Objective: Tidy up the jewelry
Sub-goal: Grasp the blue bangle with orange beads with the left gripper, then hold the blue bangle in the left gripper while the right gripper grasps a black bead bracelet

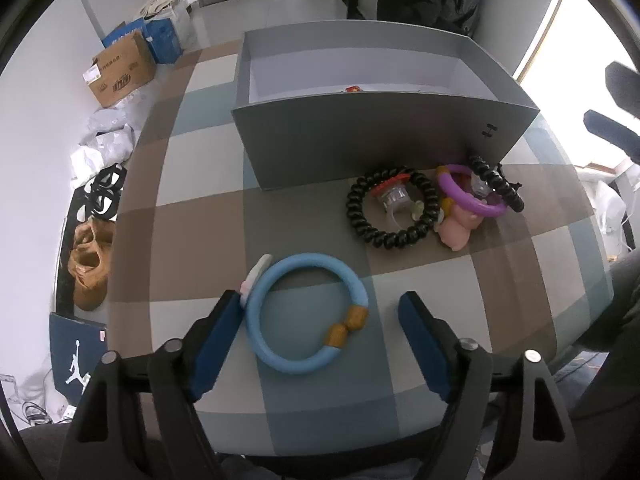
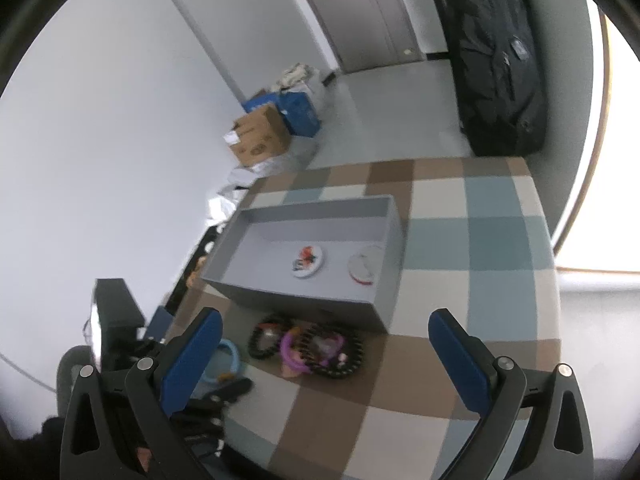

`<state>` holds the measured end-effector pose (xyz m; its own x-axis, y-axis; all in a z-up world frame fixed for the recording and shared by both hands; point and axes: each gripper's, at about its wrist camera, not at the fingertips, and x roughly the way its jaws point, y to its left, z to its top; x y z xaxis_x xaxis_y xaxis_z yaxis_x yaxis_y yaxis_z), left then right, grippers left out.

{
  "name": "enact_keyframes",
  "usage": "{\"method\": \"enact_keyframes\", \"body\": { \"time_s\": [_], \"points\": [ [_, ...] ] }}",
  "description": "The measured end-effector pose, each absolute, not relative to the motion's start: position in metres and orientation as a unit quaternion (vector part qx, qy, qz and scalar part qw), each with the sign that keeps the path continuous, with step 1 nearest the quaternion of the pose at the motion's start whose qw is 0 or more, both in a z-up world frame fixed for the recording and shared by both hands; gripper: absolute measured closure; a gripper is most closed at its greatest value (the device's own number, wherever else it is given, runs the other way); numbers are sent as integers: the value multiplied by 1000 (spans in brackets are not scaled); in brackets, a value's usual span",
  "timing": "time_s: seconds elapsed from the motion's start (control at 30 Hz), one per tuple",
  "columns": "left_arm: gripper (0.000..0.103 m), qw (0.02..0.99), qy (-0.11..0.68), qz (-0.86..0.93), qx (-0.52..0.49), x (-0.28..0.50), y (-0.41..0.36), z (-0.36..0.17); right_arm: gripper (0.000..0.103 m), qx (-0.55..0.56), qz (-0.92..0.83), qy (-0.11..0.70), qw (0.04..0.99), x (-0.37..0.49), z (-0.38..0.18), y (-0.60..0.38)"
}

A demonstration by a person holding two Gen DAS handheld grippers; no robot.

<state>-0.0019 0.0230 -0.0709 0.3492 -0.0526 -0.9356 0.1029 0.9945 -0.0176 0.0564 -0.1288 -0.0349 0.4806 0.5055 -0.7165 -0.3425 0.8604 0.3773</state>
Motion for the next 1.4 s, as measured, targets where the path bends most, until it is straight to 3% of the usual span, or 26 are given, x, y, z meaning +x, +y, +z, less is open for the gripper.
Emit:
{"method": "enact_keyframes", "body": {
  "time_s": [0.03,0.63,0.83,0.97,1.07,1.2,1.4],
  "points": [
    [46,823,566,-49,22,-3,24,-69,0,91,243,451,854,58,-38,-130],
    [46,837,530,-91,-100,4,44,-48,1,99,245,529,807,65,-81,-121],
    [46,840,519,-99,-118,11,50,-47,17,70,259,533,802,66,-88,-105],
    [46,841,516,-104,-122,11,51,-45,36,77,247,548,795,71,-97,-104],
    [46,841,515,-106,-127,11,52,-43,38,73,244,548,796,71,-98,-102],
    [46,839,518,-106,-132,12,53,-44,51,73,253,545,796,71,-97,-97],
    [46,838,519,-107,-134,12,54,-45,61,86,252,545,795,71,-96,-101]
  ]
}}
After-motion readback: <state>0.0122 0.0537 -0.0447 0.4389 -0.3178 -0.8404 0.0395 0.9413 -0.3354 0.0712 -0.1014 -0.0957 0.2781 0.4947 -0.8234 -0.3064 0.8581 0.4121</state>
